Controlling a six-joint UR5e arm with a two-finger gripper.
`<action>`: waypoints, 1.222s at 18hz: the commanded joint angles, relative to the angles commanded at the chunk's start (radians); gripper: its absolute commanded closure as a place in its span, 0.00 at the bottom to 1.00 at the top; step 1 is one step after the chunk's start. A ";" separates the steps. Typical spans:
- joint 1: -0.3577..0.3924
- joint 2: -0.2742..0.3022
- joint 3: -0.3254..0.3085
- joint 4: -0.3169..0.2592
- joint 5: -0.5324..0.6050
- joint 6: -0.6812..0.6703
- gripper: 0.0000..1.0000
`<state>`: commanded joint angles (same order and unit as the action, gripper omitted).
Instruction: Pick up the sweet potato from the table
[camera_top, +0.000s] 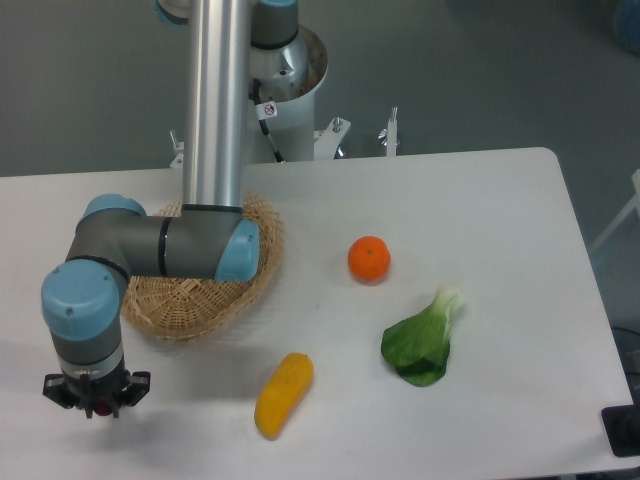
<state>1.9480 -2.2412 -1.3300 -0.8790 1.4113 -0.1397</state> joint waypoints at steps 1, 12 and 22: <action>0.011 0.006 0.005 -0.002 0.003 0.024 0.70; 0.158 0.117 -0.024 -0.006 0.148 0.374 0.70; 0.330 0.169 -0.118 -0.035 0.195 0.744 0.70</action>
<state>2.2778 -2.0725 -1.4480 -0.9141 1.6061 0.6039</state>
